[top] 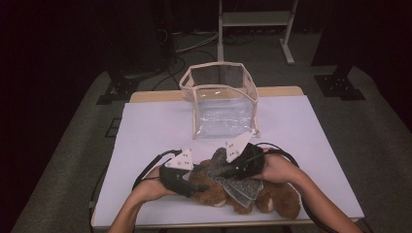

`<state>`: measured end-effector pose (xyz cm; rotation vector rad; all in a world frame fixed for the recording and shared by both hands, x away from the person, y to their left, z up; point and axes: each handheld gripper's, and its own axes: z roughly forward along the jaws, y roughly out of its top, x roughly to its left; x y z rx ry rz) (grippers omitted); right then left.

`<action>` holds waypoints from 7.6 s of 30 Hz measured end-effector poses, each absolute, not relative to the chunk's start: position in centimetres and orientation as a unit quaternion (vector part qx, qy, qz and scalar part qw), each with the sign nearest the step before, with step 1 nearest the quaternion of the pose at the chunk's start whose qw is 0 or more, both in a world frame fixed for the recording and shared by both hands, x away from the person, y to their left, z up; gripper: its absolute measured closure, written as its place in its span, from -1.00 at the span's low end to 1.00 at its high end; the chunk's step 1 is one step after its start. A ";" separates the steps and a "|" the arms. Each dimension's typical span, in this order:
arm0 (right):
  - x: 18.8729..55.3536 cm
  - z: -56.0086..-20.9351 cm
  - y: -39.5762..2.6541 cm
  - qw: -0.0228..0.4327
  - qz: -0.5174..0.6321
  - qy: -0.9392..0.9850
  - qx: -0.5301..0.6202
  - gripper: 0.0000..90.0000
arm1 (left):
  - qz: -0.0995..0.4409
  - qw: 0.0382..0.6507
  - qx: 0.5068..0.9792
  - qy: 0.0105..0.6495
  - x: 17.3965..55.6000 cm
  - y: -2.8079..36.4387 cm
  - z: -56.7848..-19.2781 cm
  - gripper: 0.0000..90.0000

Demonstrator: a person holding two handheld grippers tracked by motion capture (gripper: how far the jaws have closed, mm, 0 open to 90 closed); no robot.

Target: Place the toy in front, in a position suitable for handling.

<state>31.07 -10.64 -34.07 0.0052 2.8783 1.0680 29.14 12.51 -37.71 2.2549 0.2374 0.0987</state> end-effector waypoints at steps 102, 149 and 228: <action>28.2 -37.5 -22.1 0.037 0.443 0.890 0.098 0.68 | -0.047 0.407 0.906 0.105 32.0 11.4 -38.5 -0.56; 28.5 -37.4 -20.1 0.060 0.410 0.907 0.075 0.68 | 0.065 0.443 0.886 0.119 31.0 15.0 -36.4 -0.13; 28.1 -36.1 -23.2 0.071 0.443 0.888 0.101 0.67 | 0.054 0.439 0.895 0.057 29.1 11.4 -37.7 -0.09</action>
